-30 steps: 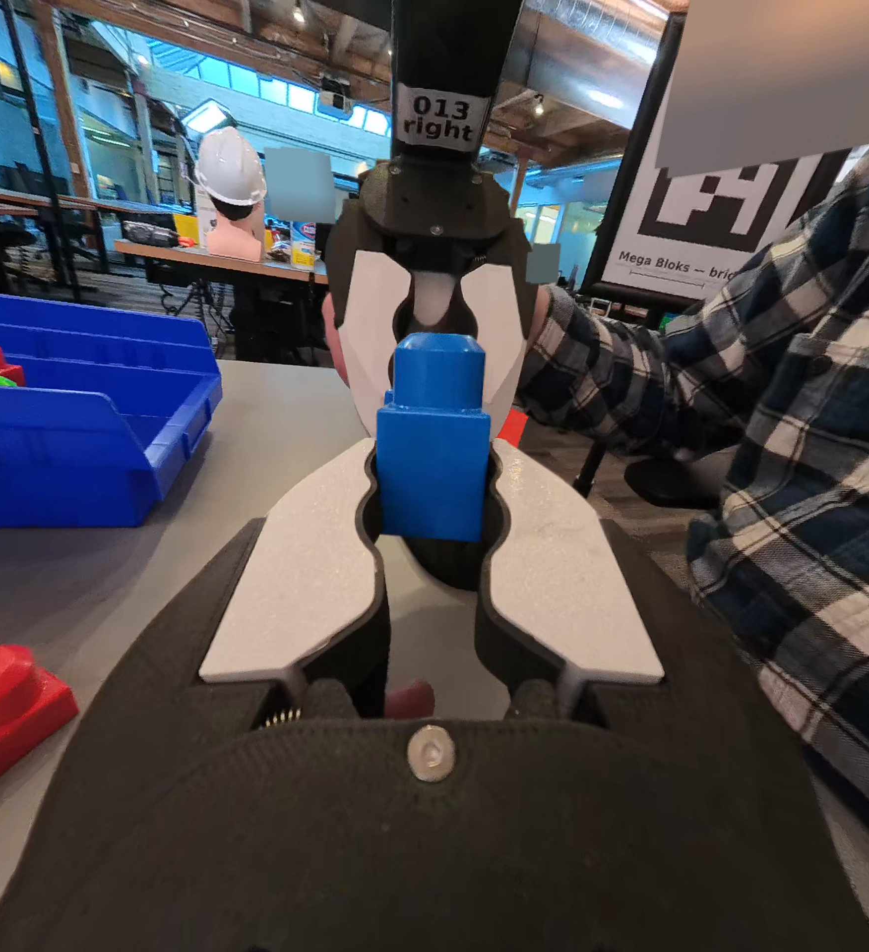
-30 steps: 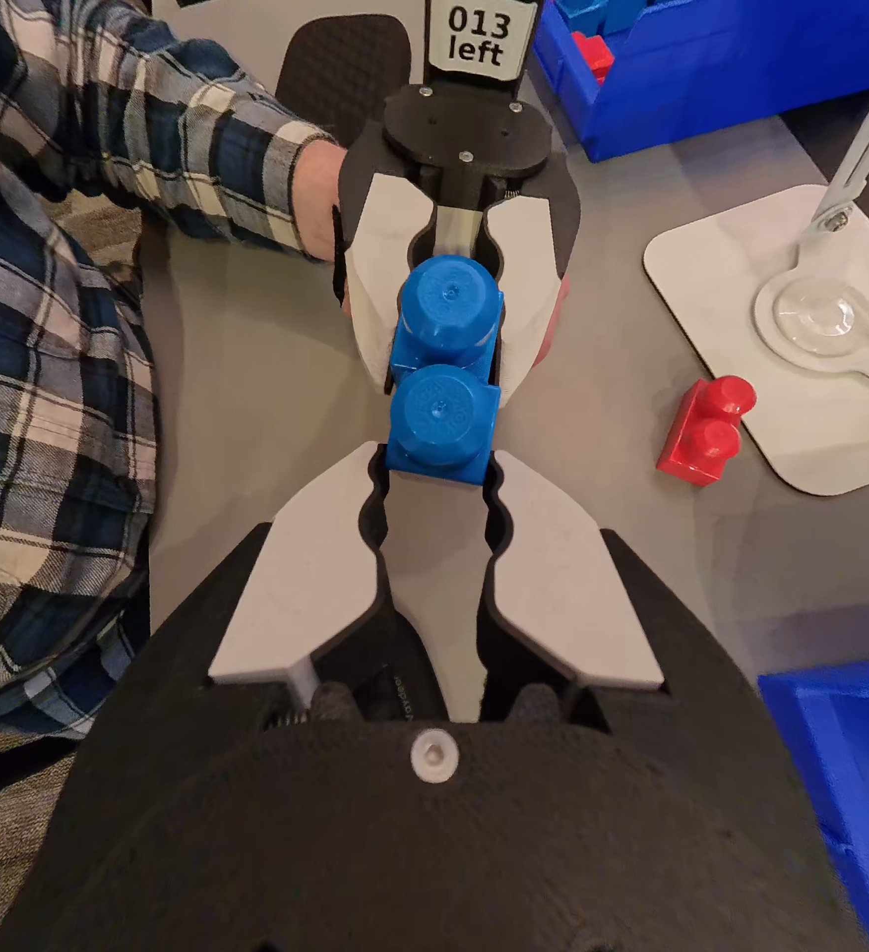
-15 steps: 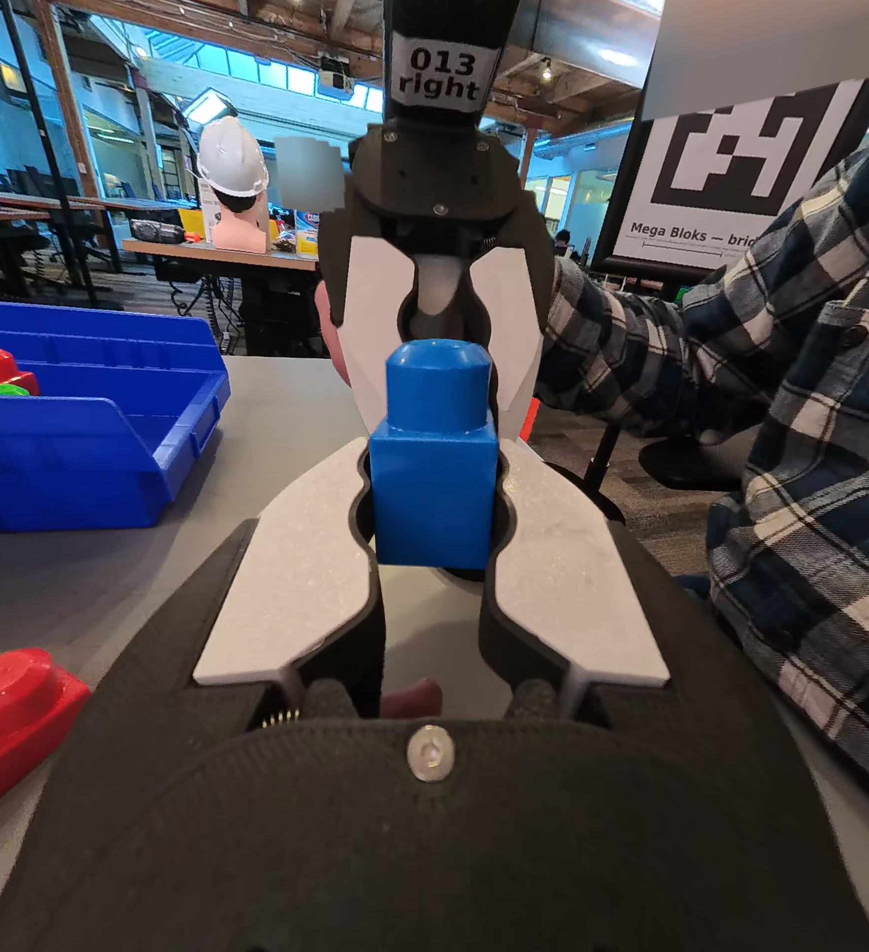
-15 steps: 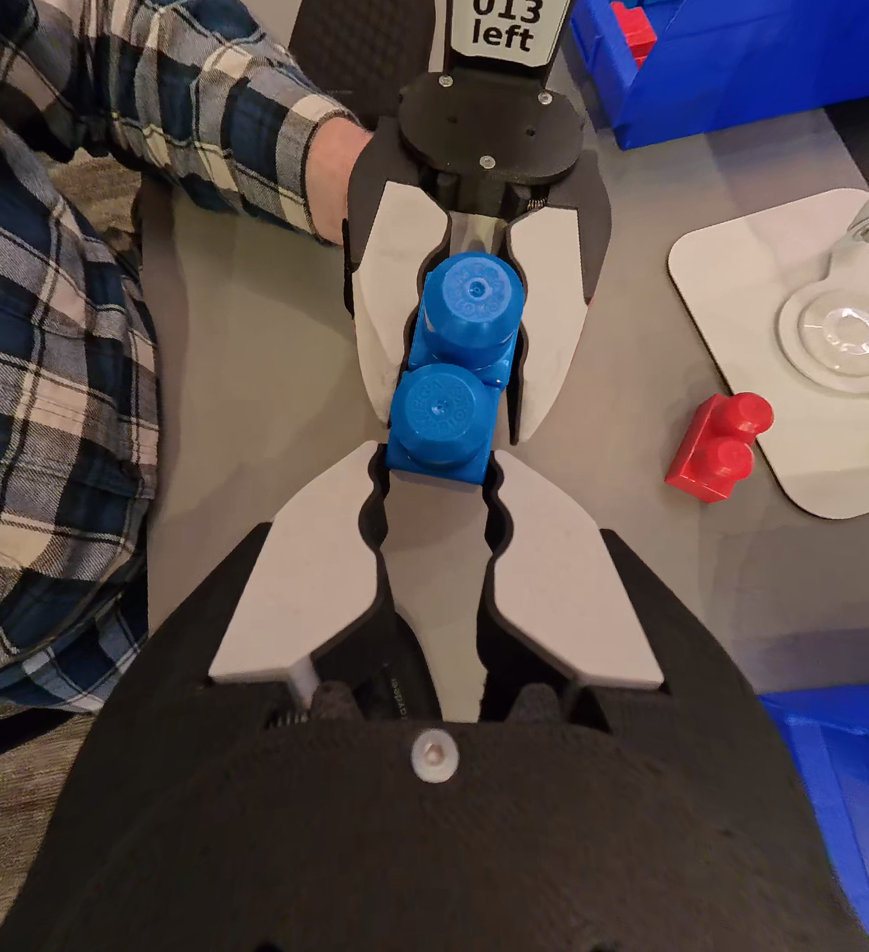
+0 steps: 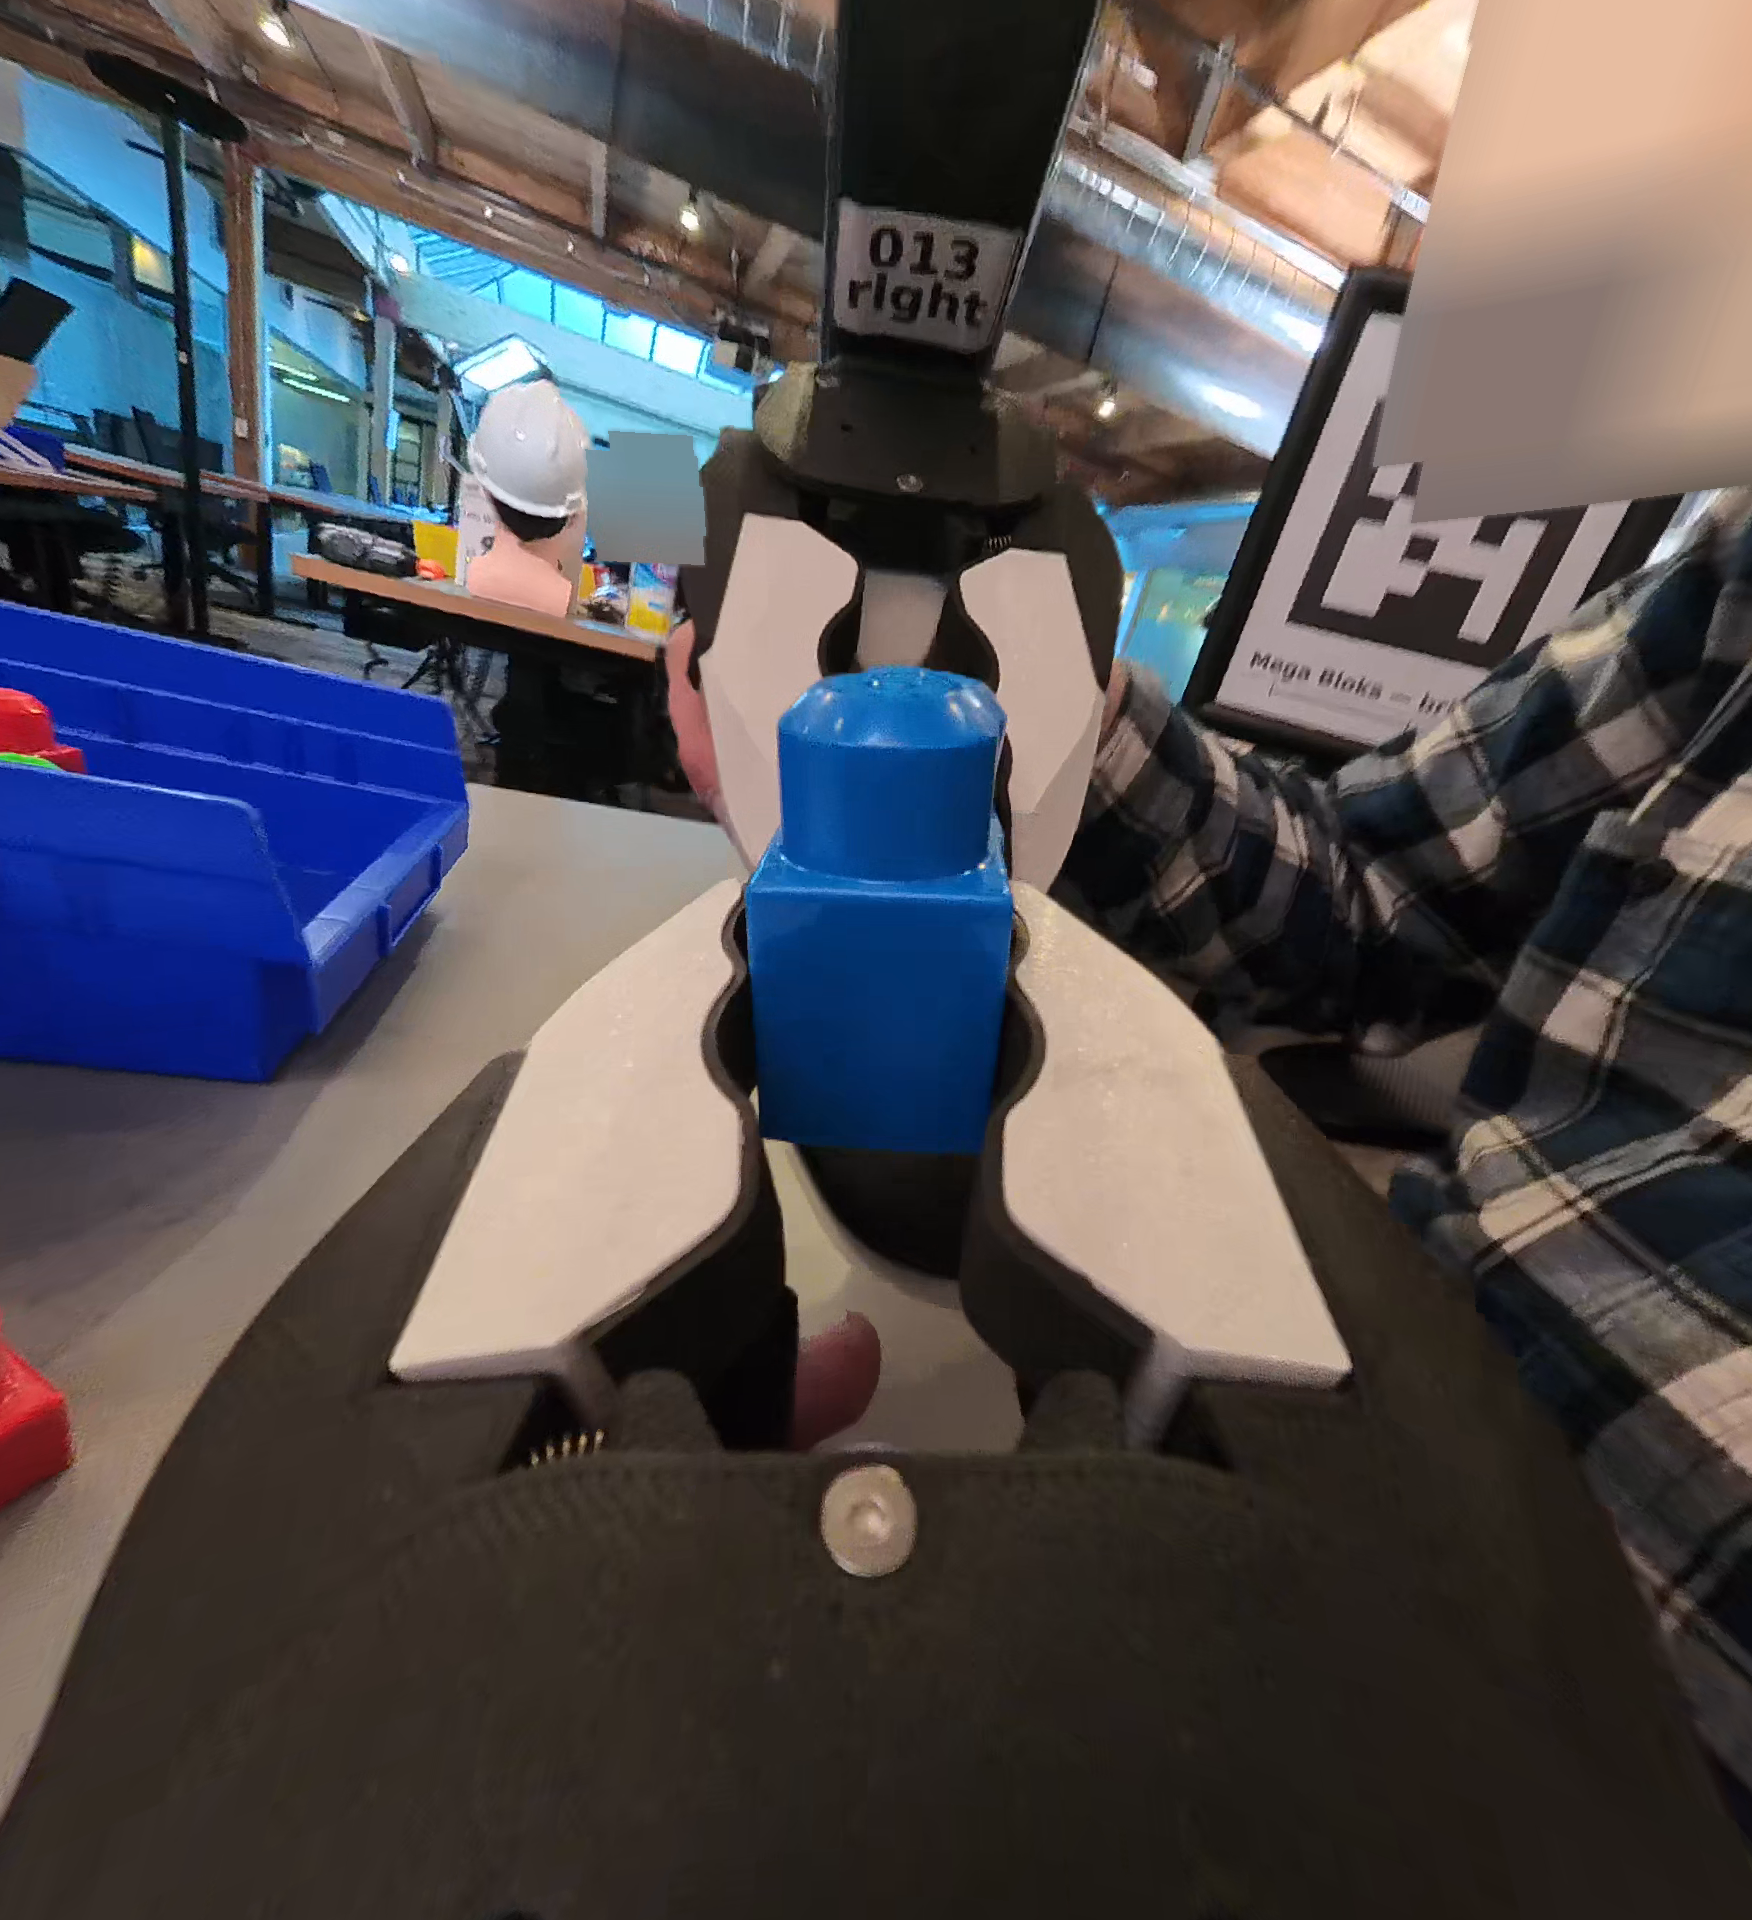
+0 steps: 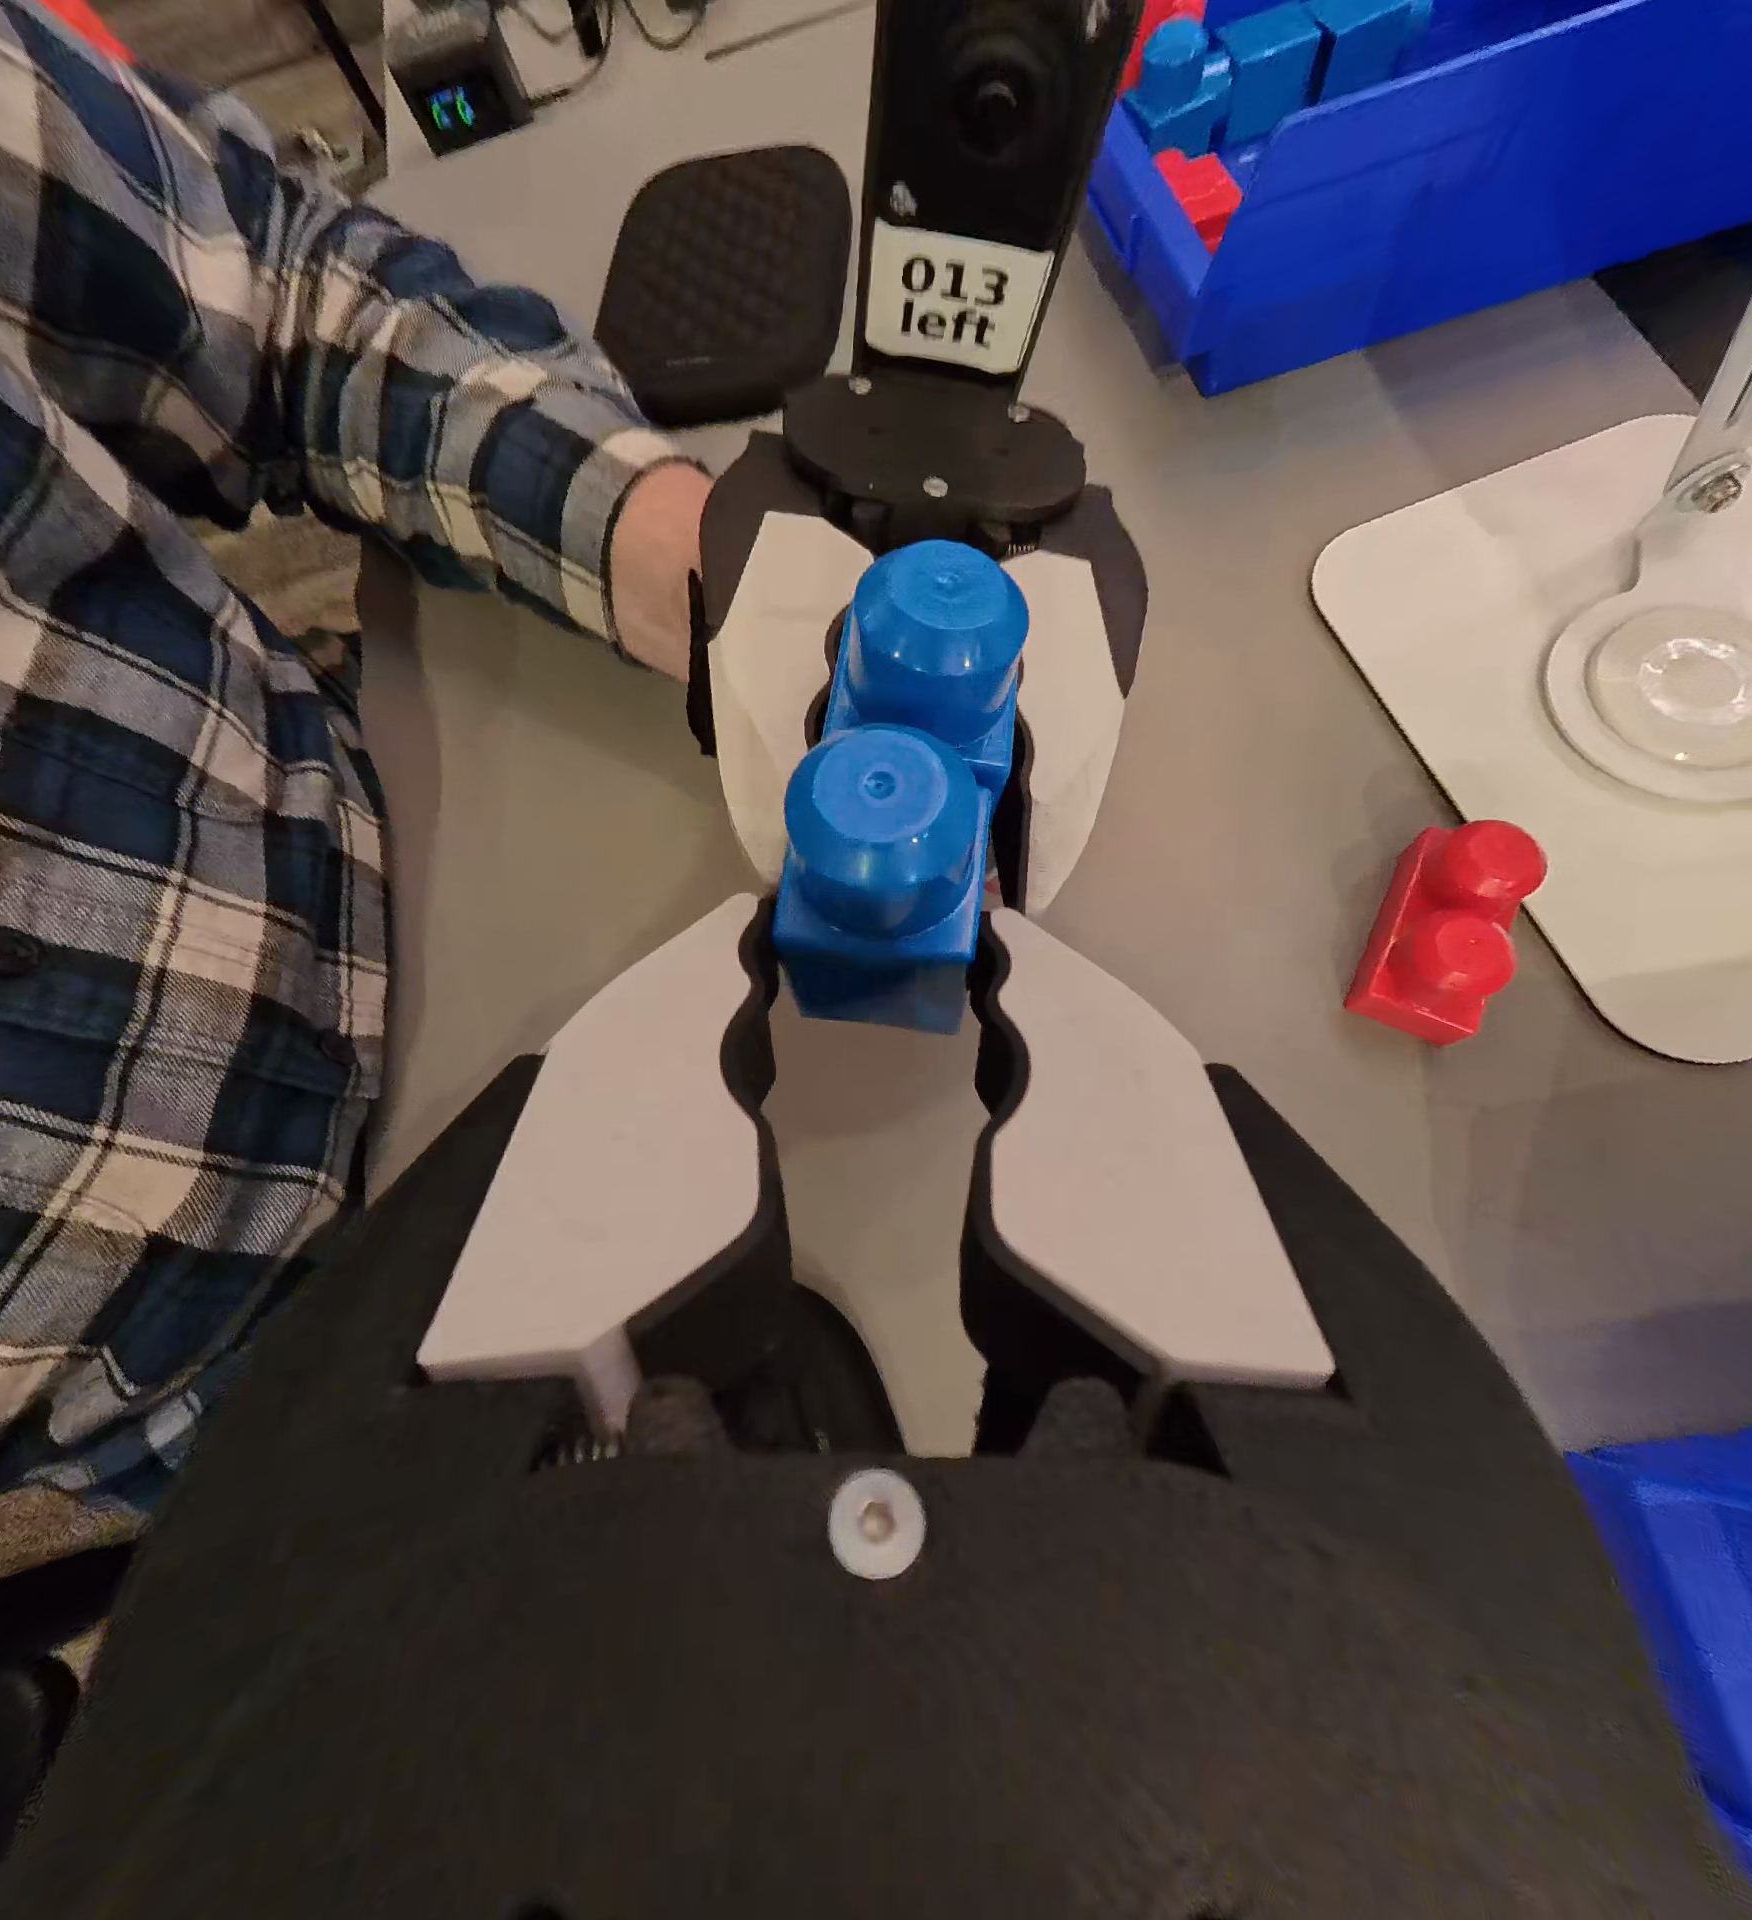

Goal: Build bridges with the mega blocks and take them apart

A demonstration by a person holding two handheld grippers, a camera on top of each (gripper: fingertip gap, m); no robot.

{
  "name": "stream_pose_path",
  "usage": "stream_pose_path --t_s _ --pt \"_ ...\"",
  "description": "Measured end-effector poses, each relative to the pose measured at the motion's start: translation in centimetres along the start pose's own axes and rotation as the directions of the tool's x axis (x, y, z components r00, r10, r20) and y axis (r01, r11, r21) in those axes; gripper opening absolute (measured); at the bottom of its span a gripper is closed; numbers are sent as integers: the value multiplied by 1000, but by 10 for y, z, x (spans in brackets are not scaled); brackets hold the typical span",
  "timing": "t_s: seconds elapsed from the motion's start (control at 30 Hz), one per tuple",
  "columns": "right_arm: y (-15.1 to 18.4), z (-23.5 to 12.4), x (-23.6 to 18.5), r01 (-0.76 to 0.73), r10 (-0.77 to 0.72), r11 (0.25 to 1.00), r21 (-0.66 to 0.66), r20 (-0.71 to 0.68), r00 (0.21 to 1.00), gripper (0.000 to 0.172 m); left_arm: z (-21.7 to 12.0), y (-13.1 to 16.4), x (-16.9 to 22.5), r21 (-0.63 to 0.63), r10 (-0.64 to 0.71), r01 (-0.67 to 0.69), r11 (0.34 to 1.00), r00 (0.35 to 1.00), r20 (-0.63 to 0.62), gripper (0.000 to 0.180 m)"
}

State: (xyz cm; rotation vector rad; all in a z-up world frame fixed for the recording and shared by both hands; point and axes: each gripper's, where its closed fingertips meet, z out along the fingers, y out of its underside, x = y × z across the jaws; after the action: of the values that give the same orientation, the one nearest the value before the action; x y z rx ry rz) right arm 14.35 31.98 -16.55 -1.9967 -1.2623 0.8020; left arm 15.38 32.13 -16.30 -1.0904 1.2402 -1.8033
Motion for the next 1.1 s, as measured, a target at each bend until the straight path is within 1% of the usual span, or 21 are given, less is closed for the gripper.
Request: stream_pose_path --t_s 0.1,0.13,0.17,0.23,0.3,0.33,0.4,0.47,0.53,0.6,0.67,0.8,0.9,1.0,1.1 --pt "-5 -3 -1 -26 25 999 46 25 999 36 1 -7 0 70 -54 55 996 998 -29 40" --pt "-4 -3 -1 -34 33 998 49 27 999 36 1 -7 3 63 -31 34 997 999 -45 41" --pt "-5 -3 0 -59 56 996 69 34 998 36 1 -8 0 55 -14 15 998 1000 -26 40" --pt "-6 -3 -4 -83 74 990 111 78 994 36 1 -12 4 44 52 -51 998 998 -27 41" --pt "-7 -3 -3 -84 74 988 130 73 995 36 0 -13 3 27 68 -67 997 998 -12 41" --pt "-5 -2 -4 -60 52 991 123 67 996 36 1 -11 4 11 66 -66 998 998 -22 41" --pt "-5 0 -3 12 -14 994 110 13 1000 36 0 -7 4 -13 27 -27 1000 998 -48 41" --pt "-4 0 -6 75 -73 994 77 -19 997 36 -1 -3 7 -43 31 -33 999 997 -65 41" --pt "-3 0 -6 67 -66 997 46 -22 998 36 0 -3 8 -38 35 -37 999 997 -68 41" --pt "-2 0 -7 94 -94 995 10 -41 995 36 1 -1 8 -33 50 -52 998 997 -64 41" --pt "-5 -3 -8 83 -83 996 15 -39 996 36 2 -3 10 -3 32 -32 999 997 -69 41" --pt "-11 -5 -4 3 -2 993 115 -9 1000 36 2 -11 7 73 -30 34 997 998 -62 41" --pt "-17 -7 -2 -67 62 972 226 28 998 35 0 -17 5 139 -84 95 986 993 -80 41" --pt "-23 -8 2 -135 130 930 341 39 991 35 -1 -23 2 192 -129 143 971 988 -83 40" --pt "-27 -11 5 -159 165 875 458 26 986 35 -2 -28 1 225 -140 154 962 987 -78 40"
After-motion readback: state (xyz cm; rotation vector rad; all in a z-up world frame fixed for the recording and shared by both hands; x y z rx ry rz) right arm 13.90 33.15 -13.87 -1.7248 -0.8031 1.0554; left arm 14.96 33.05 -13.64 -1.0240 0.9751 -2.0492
